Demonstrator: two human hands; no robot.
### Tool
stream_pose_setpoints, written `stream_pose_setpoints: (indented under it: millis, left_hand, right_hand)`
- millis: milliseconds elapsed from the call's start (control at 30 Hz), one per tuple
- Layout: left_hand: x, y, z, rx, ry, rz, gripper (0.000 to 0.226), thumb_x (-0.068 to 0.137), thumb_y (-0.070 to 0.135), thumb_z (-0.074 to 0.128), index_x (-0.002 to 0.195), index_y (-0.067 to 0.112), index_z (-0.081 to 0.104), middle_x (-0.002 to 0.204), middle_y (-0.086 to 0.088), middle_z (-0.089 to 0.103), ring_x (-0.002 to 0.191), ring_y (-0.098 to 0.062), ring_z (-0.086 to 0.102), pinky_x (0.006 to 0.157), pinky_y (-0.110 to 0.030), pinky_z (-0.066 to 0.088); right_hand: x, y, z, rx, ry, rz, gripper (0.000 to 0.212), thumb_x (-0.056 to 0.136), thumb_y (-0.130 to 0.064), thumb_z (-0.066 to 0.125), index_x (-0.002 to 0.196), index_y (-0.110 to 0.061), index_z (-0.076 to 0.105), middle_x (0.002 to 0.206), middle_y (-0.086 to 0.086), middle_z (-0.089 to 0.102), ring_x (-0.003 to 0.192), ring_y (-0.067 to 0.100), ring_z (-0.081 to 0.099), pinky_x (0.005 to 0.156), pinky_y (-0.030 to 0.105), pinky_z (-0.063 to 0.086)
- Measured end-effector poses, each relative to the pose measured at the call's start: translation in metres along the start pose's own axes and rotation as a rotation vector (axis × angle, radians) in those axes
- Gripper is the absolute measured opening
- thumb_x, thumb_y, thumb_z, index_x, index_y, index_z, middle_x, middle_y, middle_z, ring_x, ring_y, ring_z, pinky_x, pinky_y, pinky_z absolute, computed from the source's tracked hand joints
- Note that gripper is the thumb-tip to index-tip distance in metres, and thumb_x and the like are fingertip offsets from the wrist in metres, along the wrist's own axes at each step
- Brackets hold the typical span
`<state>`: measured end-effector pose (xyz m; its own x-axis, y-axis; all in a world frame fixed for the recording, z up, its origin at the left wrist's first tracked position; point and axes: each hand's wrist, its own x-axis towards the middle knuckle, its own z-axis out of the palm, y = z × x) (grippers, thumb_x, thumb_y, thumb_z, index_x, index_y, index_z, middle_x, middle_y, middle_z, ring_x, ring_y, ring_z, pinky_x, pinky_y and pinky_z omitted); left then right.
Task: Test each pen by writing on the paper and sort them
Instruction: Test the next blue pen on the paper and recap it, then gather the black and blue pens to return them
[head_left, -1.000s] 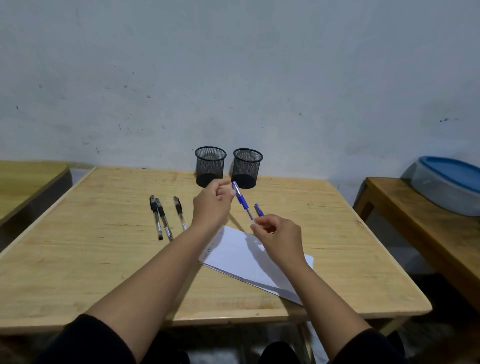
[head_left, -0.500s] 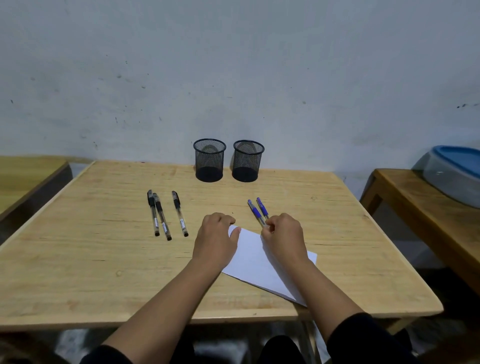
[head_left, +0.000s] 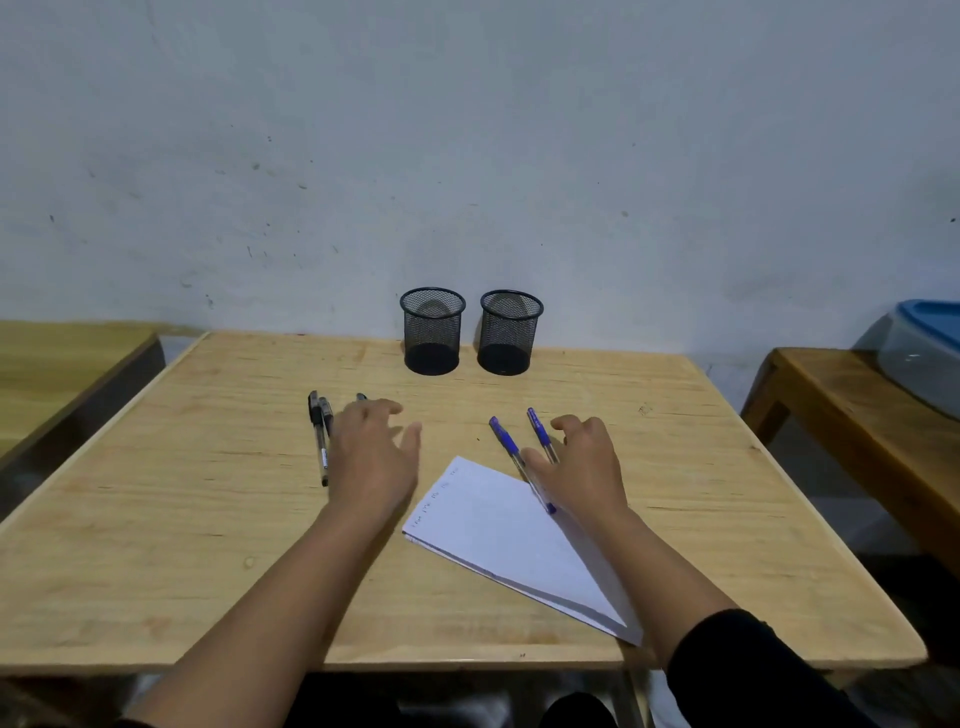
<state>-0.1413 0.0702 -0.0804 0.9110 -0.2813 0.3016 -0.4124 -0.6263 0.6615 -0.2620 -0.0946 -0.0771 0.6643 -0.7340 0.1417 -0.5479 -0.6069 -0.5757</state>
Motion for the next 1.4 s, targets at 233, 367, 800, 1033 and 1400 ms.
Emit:
stream_pose_setpoints:
  millis: [233, 367, 800, 1033, 1400]
  left_hand:
    - [0.027, -0.035, -0.003, 0.165, -0.1, -0.276, 0.07, 0.083, 0.057, 0.051, 0.139, 0.019, 0.033, 0.148, -0.024, 0.019, 0.138, -0.04, 0.016, 0.115, -0.048, 0.019]
    - [0.034, -0.033, 0.009, 0.161, -0.135, -0.209, 0.067, 0.081, 0.055, 0.054, 0.137, 0.022, 0.035, 0.149, -0.021, 0.019, 0.136, -0.038, 0.017, 0.115, -0.045, 0.02]
    - [0.047, -0.022, 0.021, -0.008, -0.126, -0.231, 0.052, 0.085, 0.016, 0.055, 0.134, 0.008, 0.043, 0.141, -0.021, 0.034, 0.129, -0.035, 0.029, 0.107, -0.04, 0.032]
    - [0.046, -0.029, 0.012, -0.006, -0.157, -0.143, 0.059, 0.084, 0.004, 0.049, 0.141, 0.011, 0.035, 0.112, -0.02, 0.059, 0.106, -0.032, 0.052, 0.088, -0.036, 0.044]
    - [0.024, -0.022, -0.002, -0.29, -0.154, -0.072, 0.052, 0.089, 0.009, 0.05, 0.138, 0.026, 0.043, 0.11, -0.005, 0.067, 0.085, -0.012, 0.051, 0.07, -0.007, 0.031]
  right_hand:
    - [0.014, -0.007, 0.013, 0.004, -0.093, 0.031, 0.075, 0.074, -0.055, 0.065, 0.134, -0.014, 0.043, 0.121, 0.006, 0.047, 0.104, 0.018, 0.047, 0.077, 0.026, 0.037]
    - [0.019, -0.011, 0.021, -0.004, -0.101, -0.007, 0.065, 0.078, -0.043, 0.068, 0.131, -0.011, 0.046, 0.121, 0.008, 0.049, 0.106, 0.02, 0.05, 0.077, 0.024, 0.036]
    - [0.041, -0.012, 0.035, -0.093, -0.069, -0.06, 0.025, 0.087, -0.028, 0.06, 0.099, -0.007, 0.062, 0.095, 0.009, 0.059, 0.078, 0.018, 0.05, 0.061, 0.024, 0.034]
    - [0.04, -0.013, 0.037, -0.128, -0.09, -0.084, 0.026, 0.089, -0.027, 0.055, 0.104, -0.008, 0.067, 0.097, 0.009, 0.061, 0.076, 0.02, 0.056, 0.062, 0.024, 0.037]
    - [0.031, -0.017, 0.032, -0.188, -0.099, -0.166, 0.029, 0.09, -0.02, 0.05, 0.117, -0.009, 0.055, 0.108, 0.01, 0.06, 0.094, 0.023, 0.055, 0.071, 0.027, 0.041]
